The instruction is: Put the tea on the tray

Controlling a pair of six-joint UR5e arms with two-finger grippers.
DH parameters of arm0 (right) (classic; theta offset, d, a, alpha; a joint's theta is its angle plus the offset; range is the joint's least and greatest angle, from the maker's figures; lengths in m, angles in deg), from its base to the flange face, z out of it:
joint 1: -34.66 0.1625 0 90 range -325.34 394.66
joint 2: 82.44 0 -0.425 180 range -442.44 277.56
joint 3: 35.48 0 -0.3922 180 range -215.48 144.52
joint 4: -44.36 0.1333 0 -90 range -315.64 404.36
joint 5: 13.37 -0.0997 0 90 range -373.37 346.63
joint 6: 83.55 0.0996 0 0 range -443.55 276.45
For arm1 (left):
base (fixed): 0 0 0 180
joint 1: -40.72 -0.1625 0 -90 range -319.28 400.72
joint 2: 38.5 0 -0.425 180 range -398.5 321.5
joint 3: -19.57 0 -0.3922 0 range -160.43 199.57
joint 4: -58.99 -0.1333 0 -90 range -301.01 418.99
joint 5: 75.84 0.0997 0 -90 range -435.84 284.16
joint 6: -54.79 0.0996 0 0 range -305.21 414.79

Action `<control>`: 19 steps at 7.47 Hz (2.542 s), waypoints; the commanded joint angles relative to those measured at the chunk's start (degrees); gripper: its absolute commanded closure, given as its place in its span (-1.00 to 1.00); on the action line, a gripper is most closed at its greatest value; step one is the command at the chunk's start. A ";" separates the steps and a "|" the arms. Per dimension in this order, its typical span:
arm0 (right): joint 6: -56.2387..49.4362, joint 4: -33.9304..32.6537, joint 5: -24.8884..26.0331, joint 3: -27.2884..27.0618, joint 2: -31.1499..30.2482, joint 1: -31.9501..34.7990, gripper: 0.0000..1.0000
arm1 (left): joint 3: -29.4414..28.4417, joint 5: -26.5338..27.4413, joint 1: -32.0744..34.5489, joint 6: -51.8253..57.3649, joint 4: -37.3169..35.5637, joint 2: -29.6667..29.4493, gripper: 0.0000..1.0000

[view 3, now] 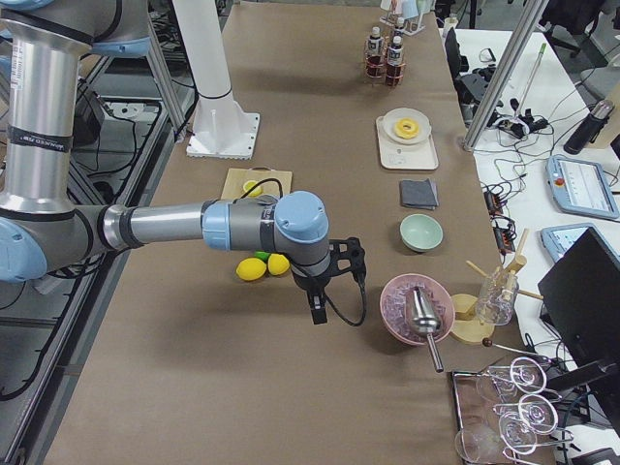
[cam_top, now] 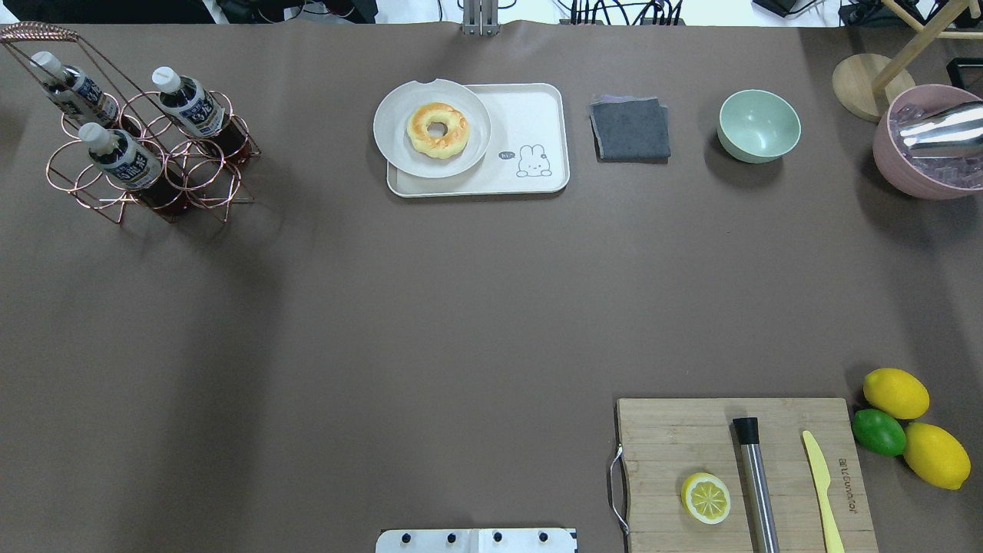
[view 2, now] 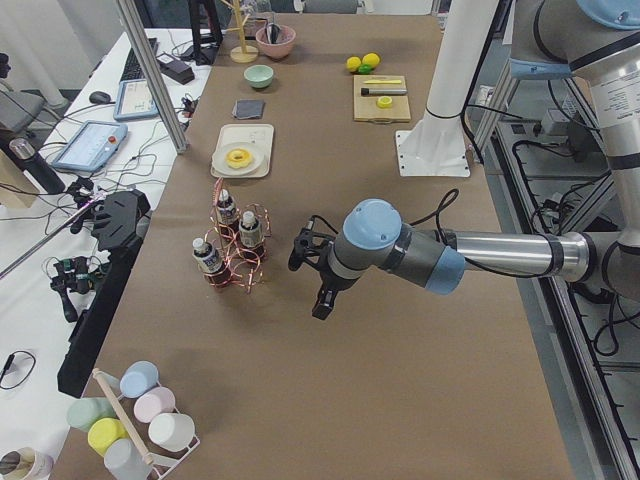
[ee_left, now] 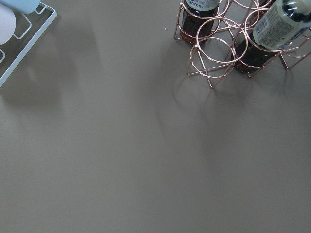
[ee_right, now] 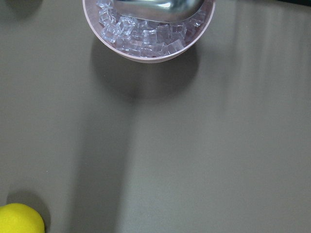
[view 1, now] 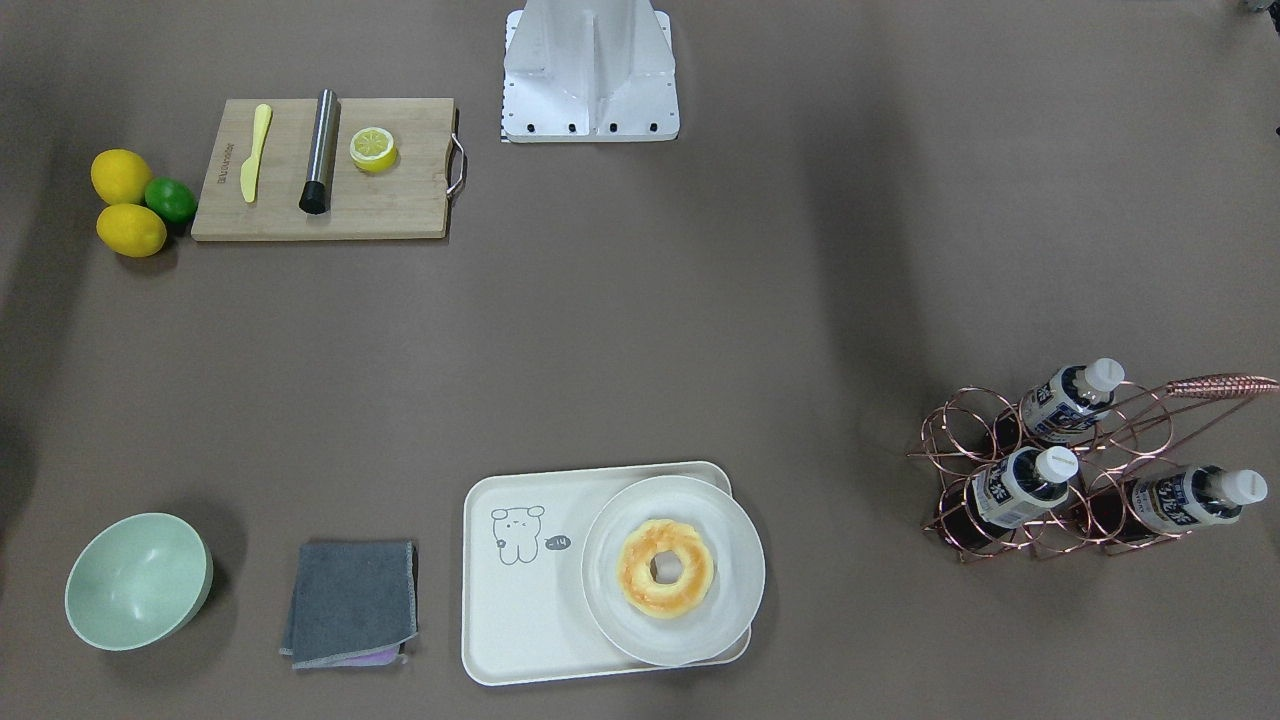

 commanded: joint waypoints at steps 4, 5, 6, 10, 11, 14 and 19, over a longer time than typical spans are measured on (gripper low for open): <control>0.05 -0.02 -0.05 0.43 -0.08 0.00 -1.00 | 0.41 -0.09 -3.23 -4.97 1.09 -2.54 -0.94; -0.04 0.07 -0.74 0.25 -0.08 0.00 -1.00 | 0.06 0.17 -5.60 -10.92 5.27 -4.30 -0.93; -0.13 0.07 -1.01 0.42 -0.08 0.00 -1.00 | -0.47 0.52 -6.50 -14.64 8.10 -6.84 -0.93; -0.04 5.69 -1.01 0.51 -2.10 0.00 -1.00 | -0.82 13.13 -19.83 -32.32 7.95 -17.83 -0.91; -0.22 5.96 -0.93 0.60 -2.36 0.00 -1.00 | -2.91 14.66 -21.87 -34.17 7.86 -20.55 -0.91; -0.31 5.96 -0.58 0.69 -2.89 0.00 -1.00 | -7.41 21.61 -28.55 -39.02 7.95 -27.94 -0.86; -0.13 10.58 -0.93 0.78 -5.42 0.00 -1.00 | -11.36 21.53 -28.57 -36.66 8.39 -29.97 -0.72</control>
